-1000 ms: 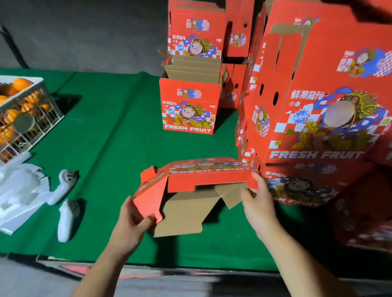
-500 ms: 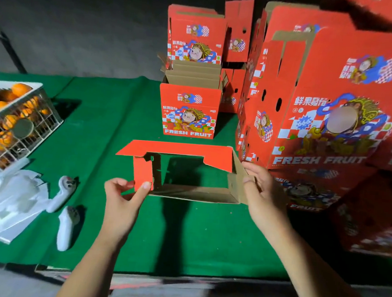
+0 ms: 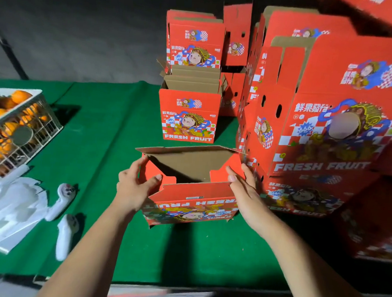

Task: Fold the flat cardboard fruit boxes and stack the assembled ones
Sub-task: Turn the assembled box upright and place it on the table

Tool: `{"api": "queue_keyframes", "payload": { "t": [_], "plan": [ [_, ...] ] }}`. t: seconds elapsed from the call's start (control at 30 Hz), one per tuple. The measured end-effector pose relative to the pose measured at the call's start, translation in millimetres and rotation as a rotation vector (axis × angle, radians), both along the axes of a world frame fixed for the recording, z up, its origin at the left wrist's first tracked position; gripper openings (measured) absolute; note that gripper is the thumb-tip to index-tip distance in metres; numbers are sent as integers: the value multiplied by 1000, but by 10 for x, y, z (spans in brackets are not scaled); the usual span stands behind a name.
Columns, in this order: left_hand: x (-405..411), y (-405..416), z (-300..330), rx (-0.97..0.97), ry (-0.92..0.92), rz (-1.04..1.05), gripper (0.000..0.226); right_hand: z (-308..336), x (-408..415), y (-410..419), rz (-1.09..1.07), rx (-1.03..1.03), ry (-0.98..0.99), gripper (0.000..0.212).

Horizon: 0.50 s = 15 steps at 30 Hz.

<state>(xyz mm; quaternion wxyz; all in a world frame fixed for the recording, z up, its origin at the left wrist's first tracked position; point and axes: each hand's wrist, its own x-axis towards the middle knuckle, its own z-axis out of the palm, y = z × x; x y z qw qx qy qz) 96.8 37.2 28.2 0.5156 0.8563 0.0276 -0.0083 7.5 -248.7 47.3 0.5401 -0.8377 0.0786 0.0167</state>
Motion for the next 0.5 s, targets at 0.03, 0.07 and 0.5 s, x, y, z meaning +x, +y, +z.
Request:
{"api": "queue_keyframes", "payload": {
  "t": [0.03, 0.07, 0.5],
  "plan": [
    [-20, 8, -8, 37, 10, 2, 74, 0, -10, -27, 19, -3, 7, 58],
    [-39, 9, -11, 39, 19, 9, 67, -2, -27, -59, 55, -7, 2, 65],
    [-168, -192, -218, -207, -137, 69, 88, -169, 226, 2, -182, -354, -201, 78]
  ]
}}
